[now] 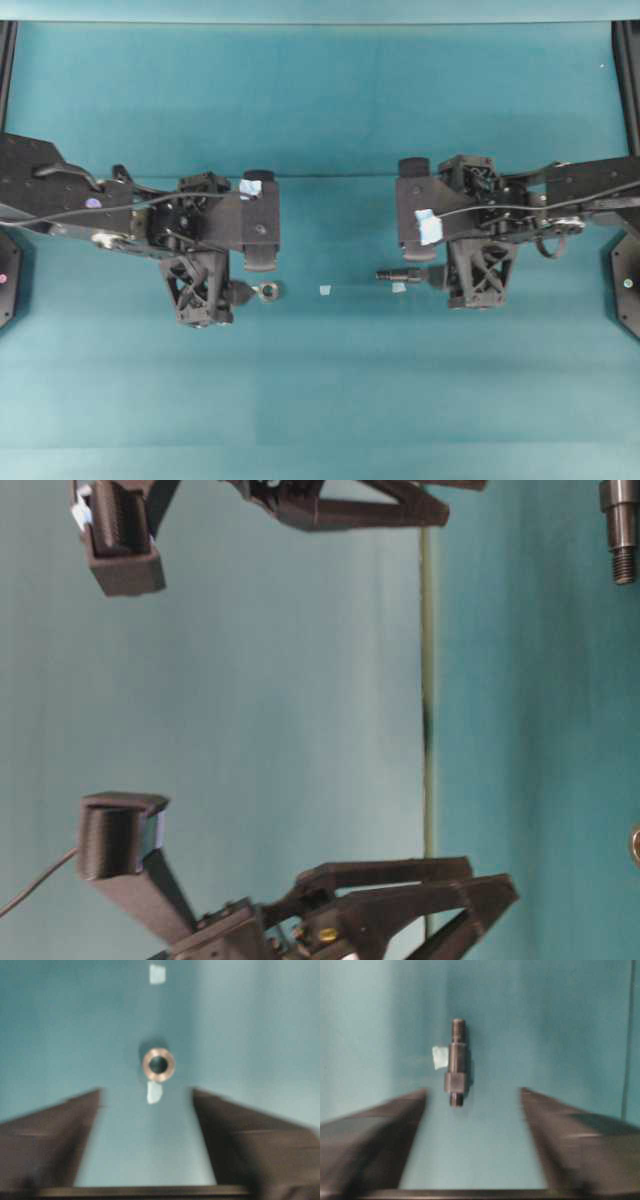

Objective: Insert the washer onto the shaft with both hands.
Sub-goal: 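Lower left gripper around the washer and right gripper around the shaft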

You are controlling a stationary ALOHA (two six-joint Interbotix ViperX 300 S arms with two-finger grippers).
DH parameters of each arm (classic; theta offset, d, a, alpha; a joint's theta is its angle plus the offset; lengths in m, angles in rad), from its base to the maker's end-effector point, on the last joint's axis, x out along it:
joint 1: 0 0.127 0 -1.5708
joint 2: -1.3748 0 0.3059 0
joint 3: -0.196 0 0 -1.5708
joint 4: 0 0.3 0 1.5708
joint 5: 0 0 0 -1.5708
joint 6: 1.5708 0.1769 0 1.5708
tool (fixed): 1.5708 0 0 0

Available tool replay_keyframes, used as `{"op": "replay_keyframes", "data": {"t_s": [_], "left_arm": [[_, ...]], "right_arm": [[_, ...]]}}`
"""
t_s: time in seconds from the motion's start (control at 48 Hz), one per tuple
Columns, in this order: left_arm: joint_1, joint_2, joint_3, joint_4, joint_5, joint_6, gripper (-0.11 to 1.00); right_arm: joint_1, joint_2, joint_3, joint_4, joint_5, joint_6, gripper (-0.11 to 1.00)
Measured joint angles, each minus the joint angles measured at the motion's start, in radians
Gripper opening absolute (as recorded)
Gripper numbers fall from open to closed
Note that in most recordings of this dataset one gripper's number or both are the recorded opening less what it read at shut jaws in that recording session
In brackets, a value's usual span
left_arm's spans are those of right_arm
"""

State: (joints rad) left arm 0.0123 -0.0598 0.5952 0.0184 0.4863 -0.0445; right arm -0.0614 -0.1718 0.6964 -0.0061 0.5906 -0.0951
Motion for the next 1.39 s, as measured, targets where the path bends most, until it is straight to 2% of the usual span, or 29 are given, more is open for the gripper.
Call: {"op": "replay_keyframes", "data": {"t_s": [0.083,0.146,0.458,0.832,1.103,1.394], "left_arm": [[0.0,0.023,0.002,0.002,-0.025,0.002,0.86],[0.0,0.034,0.0,0.002,-0.035,0.002,0.87],[0.002,0.054,0.0,0.002,-0.048,0.002,0.86],[-0.017,0.146,-0.008,0.0,-0.092,0.002,0.86],[-0.04,0.189,-0.009,0.0,-0.112,0.0,0.86],[-0.031,0.207,-0.011,0.002,-0.141,0.002,0.86]], "right_arm": [[0.0,0.025,-0.005,0.0,0.0,0.0,0.88],[-0.002,0.038,-0.009,0.0,-0.002,0.0,0.95],[-0.002,0.067,0.002,0.0,-0.087,0.0,0.92],[-0.002,0.086,0.063,0.014,-0.137,0.002,0.91],[-0.002,0.117,0.071,0.017,-0.164,0.002,0.9],[0.0,0.164,0.072,0.028,-0.196,0.002,0.9]]}}
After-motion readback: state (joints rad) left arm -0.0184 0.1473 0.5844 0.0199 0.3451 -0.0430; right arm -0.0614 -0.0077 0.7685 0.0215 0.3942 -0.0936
